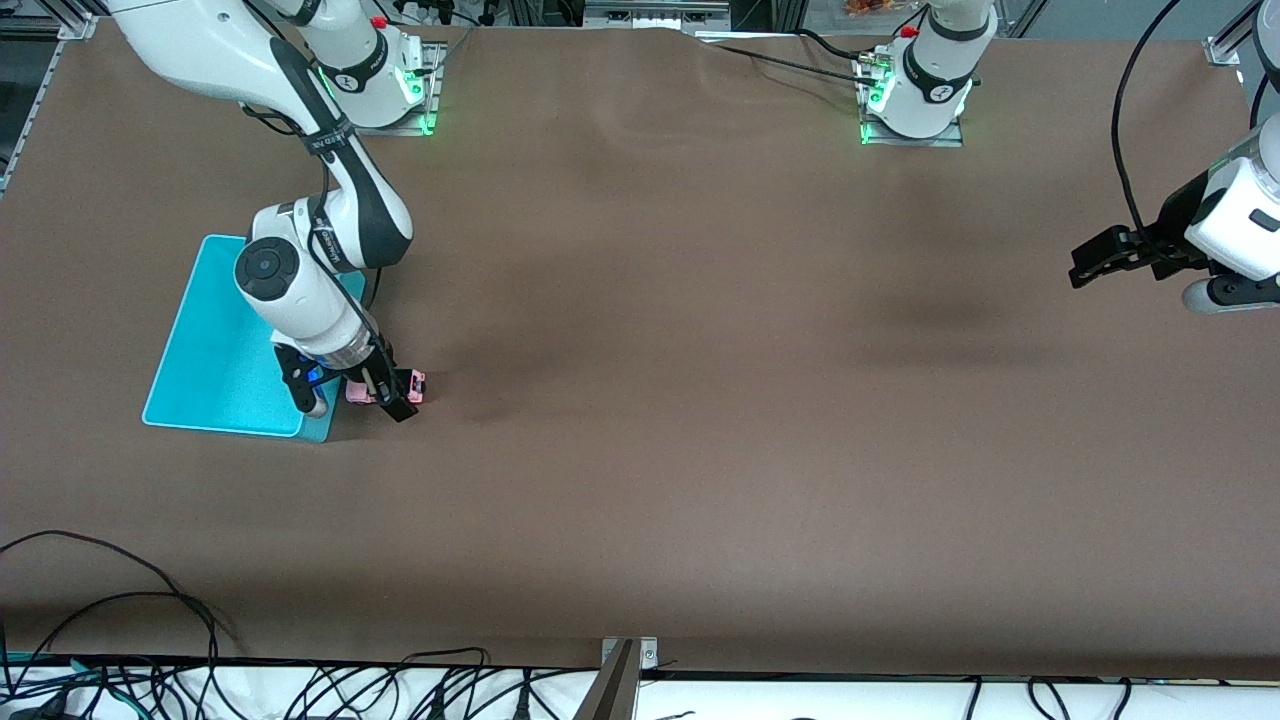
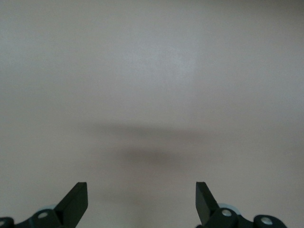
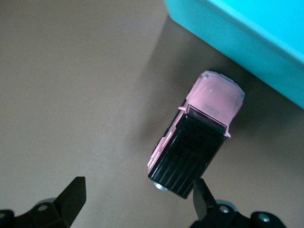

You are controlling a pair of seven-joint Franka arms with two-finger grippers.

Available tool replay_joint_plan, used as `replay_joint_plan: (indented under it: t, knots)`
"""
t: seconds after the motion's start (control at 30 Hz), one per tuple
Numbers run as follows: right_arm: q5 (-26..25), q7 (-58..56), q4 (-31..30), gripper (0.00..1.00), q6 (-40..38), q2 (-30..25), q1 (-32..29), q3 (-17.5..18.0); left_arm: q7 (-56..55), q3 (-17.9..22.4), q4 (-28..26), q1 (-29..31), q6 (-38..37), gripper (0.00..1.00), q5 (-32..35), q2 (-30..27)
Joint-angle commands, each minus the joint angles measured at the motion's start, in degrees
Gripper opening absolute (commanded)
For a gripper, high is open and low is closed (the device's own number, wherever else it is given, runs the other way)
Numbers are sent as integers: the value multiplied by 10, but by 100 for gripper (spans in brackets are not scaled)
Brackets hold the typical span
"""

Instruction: Wind and store pink jeep toy

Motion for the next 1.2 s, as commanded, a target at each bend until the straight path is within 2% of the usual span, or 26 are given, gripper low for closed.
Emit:
replay_joint_plan:
  t: [0.0, 0.67, 0.77, 0.87, 0.9, 0.97, 1.0, 1.1, 1.17]
  knots:
    - [-7, 56, -1, 100, 7, 5, -7, 5, 15, -1, 11, 1, -3, 100, -4, -14]
    - [-7, 68, -19, 100, -24, 32, -12, -23, 13, 5, 15, 0, -2, 100, -11, -6]
    - [-7, 68, -18, 100, -20, 34, -13, -23, 10, 27, 13, -27, -3, 100, -10, -6]
    - [-7, 68, -16, 100, -13, 38, -13, -24, 9, 87, 13, -86, -5, 100, -10, -9]
    - [-7, 68, -16, 91, -9, 38, -13, -24, 9, 106, 13, -105, -5, 100, -10, -9]
    - [-3, 90, -16, 54, -4, 38, -13, -24, 8, 138, 13, -137, -9, 100, -11, -13]
    - [-3, 107, -12, 42, -2, 38, -13, -24, 8, 151, 13, -151, -9, 100, -11, -14]
    - [-4, 133, -2, 12, -1, 39, -12, -24, 8, 194, 13, -194, -9, 100, -11, -15]
    - [-4, 135, 2, 0, -1, 39, -12, -24, 8, 227, 12, -230, -10, 100, -11, -17]
